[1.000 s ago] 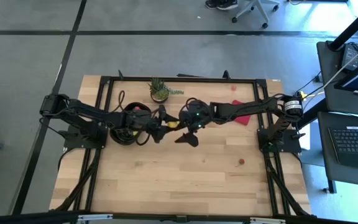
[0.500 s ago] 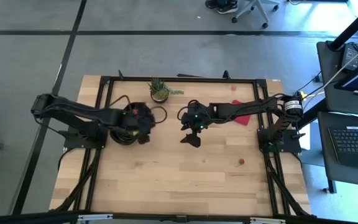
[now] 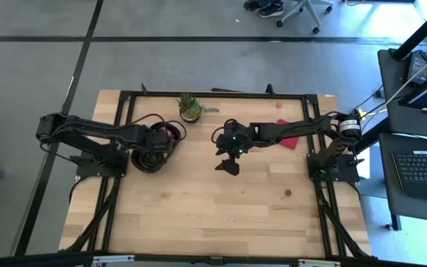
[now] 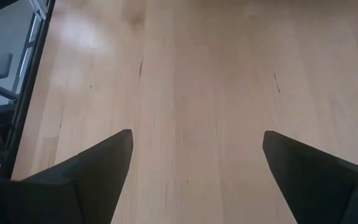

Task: Pick and placing Produce into tupperware
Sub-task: Put the yellow lemon into the black container, then put the red strawberry into the black container

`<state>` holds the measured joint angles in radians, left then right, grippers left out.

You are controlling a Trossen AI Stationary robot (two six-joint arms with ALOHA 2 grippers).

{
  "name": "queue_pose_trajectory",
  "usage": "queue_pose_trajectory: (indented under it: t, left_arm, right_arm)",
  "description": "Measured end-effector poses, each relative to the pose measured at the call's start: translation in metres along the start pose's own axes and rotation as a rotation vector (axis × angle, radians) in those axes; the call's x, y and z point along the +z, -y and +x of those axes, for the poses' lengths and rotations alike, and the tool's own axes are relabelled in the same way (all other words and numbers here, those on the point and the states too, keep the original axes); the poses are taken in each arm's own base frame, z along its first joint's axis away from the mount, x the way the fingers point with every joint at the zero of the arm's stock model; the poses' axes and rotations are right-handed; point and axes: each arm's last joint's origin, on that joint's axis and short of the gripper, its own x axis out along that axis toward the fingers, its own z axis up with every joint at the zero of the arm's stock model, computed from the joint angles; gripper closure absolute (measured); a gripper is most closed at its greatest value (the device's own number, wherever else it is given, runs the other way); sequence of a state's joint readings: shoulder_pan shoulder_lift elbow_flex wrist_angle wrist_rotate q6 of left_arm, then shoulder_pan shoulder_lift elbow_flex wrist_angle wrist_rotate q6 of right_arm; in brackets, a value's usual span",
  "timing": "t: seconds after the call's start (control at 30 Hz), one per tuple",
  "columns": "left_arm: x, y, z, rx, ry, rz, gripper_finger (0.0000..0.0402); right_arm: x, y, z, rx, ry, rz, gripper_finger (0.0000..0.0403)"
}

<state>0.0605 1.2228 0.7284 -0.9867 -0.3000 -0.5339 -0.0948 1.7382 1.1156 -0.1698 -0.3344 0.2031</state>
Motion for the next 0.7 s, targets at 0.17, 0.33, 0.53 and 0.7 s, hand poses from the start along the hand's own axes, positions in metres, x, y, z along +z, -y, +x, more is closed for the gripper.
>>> queue_pose_trajectory:
  t: [0.17,0.33,0.53,0.7]
  left_arm:
    - [-0.001,-0.002,0.001,0.007,-0.015,0.002,0.0147]
    - [-0.001,-0.002,0.001,0.007,-0.016,0.072,0.0146]
    - [0.016,-0.001,-0.018,0.045,0.1,0.127,0.0144]
    - [0.045,0.012,-0.033,-0.08,0.37,0.214,0.0145]
  right_arm:
    - [-0.001,0.0,0.0,-0.003,-0.014,0.008,0.0042]
    - [-0.008,0.002,-0.001,-0.019,-0.084,0.084,0.0042]
    - [-0.023,-0.002,-0.015,-0.093,-0.383,0.241,0.0042]
    - [-0.044,-0.014,-0.025,-0.217,-0.624,0.405,0.0042]
